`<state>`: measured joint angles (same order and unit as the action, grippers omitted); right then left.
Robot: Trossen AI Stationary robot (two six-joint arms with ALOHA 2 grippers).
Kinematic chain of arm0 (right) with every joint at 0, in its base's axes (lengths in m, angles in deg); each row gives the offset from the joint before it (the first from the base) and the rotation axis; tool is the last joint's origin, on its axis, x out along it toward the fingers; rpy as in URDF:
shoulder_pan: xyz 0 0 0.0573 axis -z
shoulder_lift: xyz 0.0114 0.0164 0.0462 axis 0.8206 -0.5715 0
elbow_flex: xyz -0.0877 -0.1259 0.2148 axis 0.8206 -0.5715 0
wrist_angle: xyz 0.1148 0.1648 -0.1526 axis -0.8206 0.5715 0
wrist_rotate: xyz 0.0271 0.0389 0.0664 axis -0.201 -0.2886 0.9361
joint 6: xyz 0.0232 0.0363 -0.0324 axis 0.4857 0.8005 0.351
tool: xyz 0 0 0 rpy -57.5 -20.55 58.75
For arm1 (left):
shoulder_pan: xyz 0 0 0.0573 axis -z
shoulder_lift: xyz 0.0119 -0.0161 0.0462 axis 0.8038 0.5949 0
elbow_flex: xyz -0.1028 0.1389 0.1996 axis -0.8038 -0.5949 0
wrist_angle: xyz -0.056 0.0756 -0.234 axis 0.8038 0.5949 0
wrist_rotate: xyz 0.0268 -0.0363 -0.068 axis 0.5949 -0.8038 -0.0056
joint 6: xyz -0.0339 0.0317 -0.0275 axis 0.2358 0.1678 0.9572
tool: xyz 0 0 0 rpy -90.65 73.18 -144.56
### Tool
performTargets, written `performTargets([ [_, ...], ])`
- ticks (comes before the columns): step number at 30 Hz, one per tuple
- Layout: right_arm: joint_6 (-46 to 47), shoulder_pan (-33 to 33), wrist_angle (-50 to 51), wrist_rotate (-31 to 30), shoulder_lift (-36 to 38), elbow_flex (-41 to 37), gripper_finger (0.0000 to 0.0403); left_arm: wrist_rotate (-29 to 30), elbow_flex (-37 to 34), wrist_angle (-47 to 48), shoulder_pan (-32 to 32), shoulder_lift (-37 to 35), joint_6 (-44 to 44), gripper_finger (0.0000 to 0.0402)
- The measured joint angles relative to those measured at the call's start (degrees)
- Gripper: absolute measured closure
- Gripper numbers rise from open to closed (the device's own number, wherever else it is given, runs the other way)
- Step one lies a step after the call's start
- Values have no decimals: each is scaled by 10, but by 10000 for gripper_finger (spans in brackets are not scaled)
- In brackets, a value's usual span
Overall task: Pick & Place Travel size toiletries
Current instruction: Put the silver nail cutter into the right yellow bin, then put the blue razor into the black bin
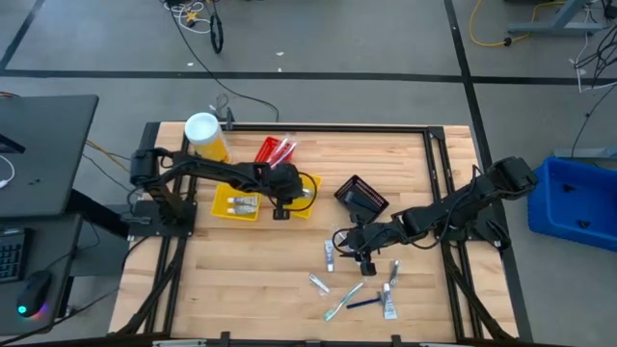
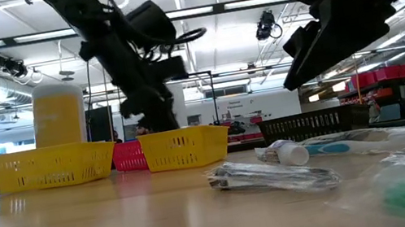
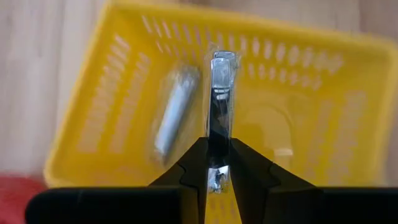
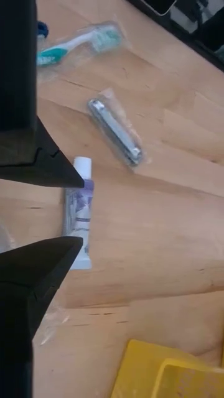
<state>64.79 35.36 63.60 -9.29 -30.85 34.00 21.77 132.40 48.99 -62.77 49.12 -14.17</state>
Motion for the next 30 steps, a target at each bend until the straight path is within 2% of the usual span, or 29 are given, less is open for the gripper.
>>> performTargets([
  [7,2,0,-13,0,-6,-4,257,-1,7,-36,0,26,-45,310],
  [18,5,0,-26,1,-12,-4,257,4,7,-33,1,31,-37,239],
  [24,26,0,-18,1,-12,-4,257,8,7,-36,6,31,-27,231],
  [30,28,0,22,0,0,-4,262,37,29,-3,26,22,-3,245],
])
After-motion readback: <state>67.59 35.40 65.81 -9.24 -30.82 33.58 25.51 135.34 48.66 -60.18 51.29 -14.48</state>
